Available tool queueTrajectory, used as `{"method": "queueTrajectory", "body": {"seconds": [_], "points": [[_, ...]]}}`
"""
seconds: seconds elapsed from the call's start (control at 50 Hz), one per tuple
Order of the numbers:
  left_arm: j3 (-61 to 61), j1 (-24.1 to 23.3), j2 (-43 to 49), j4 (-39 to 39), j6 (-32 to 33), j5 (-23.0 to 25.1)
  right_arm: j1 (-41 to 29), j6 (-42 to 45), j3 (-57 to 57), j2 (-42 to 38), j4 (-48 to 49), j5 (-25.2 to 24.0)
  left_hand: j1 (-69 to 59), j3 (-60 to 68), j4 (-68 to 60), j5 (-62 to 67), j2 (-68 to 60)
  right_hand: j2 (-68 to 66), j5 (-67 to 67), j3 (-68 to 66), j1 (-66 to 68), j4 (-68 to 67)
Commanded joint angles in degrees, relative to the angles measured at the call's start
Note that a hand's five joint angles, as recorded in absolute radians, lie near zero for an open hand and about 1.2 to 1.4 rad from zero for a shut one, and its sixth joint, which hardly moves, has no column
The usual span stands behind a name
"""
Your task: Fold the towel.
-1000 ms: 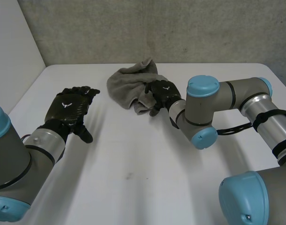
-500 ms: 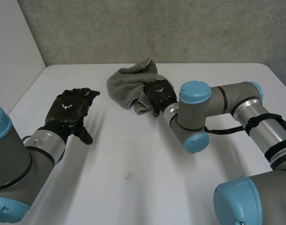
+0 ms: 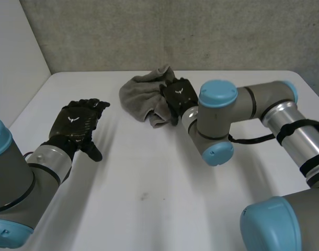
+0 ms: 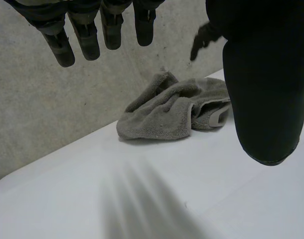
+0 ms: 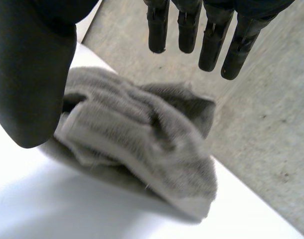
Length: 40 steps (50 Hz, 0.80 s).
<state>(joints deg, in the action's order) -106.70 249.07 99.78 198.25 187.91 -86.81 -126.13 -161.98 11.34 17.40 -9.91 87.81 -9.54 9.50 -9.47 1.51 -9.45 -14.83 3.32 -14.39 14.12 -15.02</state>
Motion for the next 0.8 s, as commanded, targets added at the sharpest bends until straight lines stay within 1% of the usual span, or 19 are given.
{"method": "queueTrajectory", "body": {"seconds": [0.02, 0.1, 0.18, 0.22, 0.24, 0.28, 0.34, 0.38, 0.44, 0.46, 0.48, 0.5, 0.54, 0.6, 0.7, 0.72, 0.76, 0.78, 0.8], "points": [[-0.08, -0.07, -0.03, 0.65, 0.0, -0.02, -1.83, -0.09, 2.79, 6.05, -2.56, 1.4, -0.46, 0.5, -0.53, -1.51, -0.55, 4.83, -3.32, 4.39, -4.12, 5.02], [0.09, 0.01, -0.03, 0.82, 0.0, 0.06, -1.75, -0.88, 8.58, 11.67, -6.6, 1.93, -0.46, 0.5, -0.53, -1.51, -0.55, 4.83, -3.32, 4.39, -4.12, 5.02], [0.97, 0.01, 0.85, 2.14, 0.0, 0.33, -0.96, -0.97, 14.76, 16.26, -7.49, 1.84, -1.01, 1.05, -1.08, -0.96, -1.1, 4.83, -3.32, 4.39, -4.12, 5.02], [3.07, -0.16, 3.73, 4.85, 0.44, 0.76, 0.27, -0.89, 21.76, 21.33, -6.71, 1.84, -1.51, 1.55, -1.59, -0.45, -1.61, 4.83, -3.32, 4.39, -4.12, 5.02], [3.08, -0.16, 3.75, 4.87, 0.44, 0.77, 0.27, -0.89, 21.79, 21.36, -6.7, 1.84, -1.51, 1.55, -1.59, -0.45, -1.61, 4.83, -3.32, 4.39, -4.12, 5.02], [7.19, -0.69, 8.65, 6.97, 0.62, 0.94, 0.63, -0.89, 24.87, 23.82, -5.74, 1.84, -1.68, 1.72, -1.76, -0.28, -1.78, 4.83, -3.32, 4.39, -4.12, 5.02], [9.59, -0.78, 10.78, 7.33, 0.62, 0.86, 1.77, -0.89, 31.46, 28.3, -3.63, 1.66, -1.51, 1.55, -1.59, -0.45, -1.61, 4.83, -3.32, 4.39, -4.12, 5.02], [13.09, -0.86, 13.5, 7.07, 0.0, 0.33, 2.82, -0.89, 38.72, 32.94, -1.53, 1.4, -1.51, 1.55, -1.59, -0.45, -1.61, 4.83, -3.32, 4.39, -4.12, 5.02], [13.8, -0.78, 13.69, 6.8, -0.17, 0.33, 3.09, -0.89, 42.27, 35.68, -0.02, 1.31, -1.51, 1.55, -1.59, -0.45, -1.61, 4.83, -3.32, 4.39, -4.12, 5.02], [13.8, -0.78, 13.68, 6.8, -0.18, 0.33, 3.35, -0.89, 45.84, 38.73, 1.72, 1.23, -1.51, 1.55, -1.59, -0.45, -1.61, 4.83, -3.32, 4.39, -4.12, 5.02], [13.72, -0.69, 13.08, 6.71, -0.18, 0.24, 3.52, -0.54, 49.61, 41.98, 3.3, 1.05, -1.18, 1.22, -1.26, -0.78, -1.27, 4.83, -3.32, 4.39, -4.12, 5.02], [13.72, -0.69, 13.07, 6.71, -0.18, 0.24, 3.53, -0.53, 49.65, 42.01, 3.32, 1.05, -1.17, 1.22, -1.25, -0.79, -1.27, 4.83, -3.32, 4.39, -4.12, 5.02], [12.84, -0.69, 10.01, 6.01, -0.18, 0.15, 3.53, -0.36, 56.3, 47.87, 6.03, 0.96, -0.84, 0.88, -0.92, -1.12, -0.93, 4.83, -3.32, 4.39, -4.12, 5.02], [12.31, -0.69, 7.71, 5.22, -0.18, 0.15, 3.53, -0.36, 59.14, 50.54, 6.92, 0.87, -0.67, 0.71, -0.75, -1.29, -0.77, 4.83, -3.32, 4.39, -4.12, 5.02], [12.22, -1.83, 0.0, -0.21, -0.26, -0.02, 4.75, -0.89, 66.78, 60.1, 7.18, 0.96, -0.67, 0.71, -0.75, -1.29, -0.77, 4.83, -3.32, 4.39, -4.12, 5.02], [12.22, -1.83, -0.03, -0.23, -0.26, -0.02, 4.76, -0.89, 66.79, 60.12, 7.18, 0.96, -0.67, 0.71, -0.75, -1.29, -0.77, 4.83, -3.32, 4.39, -4.12, 5.02], [13.36, -2.88, -5.62, -4.69, -1.31, -0.2, 6.07, -0.89, 68.02, 63.44, 6.83, 1.4, -0.67, 0.71, -0.75, -1.29, -0.77, 4.83, -3.32, 4.39, -4.12, 5.02], [13.37, -2.89, -5.65, -4.71, -1.32, -0.2, 6.08, -0.89, 68.02, 63.46, 6.83, 1.4, -0.67, 0.71, -0.75, -1.29, -0.77, 4.83, -3.32, 4.39, -4.12, 5.02], [14.32, -3.24, -7.91, -7.15, -2.27, -0.46, 6.68, -0.89, 68.11, 64.76, 6.48, 1.58, -0.84, 0.88, -0.91, -1.12, -0.93, 4.83, -3.32, 4.39, -4.12, 5.02]]}}
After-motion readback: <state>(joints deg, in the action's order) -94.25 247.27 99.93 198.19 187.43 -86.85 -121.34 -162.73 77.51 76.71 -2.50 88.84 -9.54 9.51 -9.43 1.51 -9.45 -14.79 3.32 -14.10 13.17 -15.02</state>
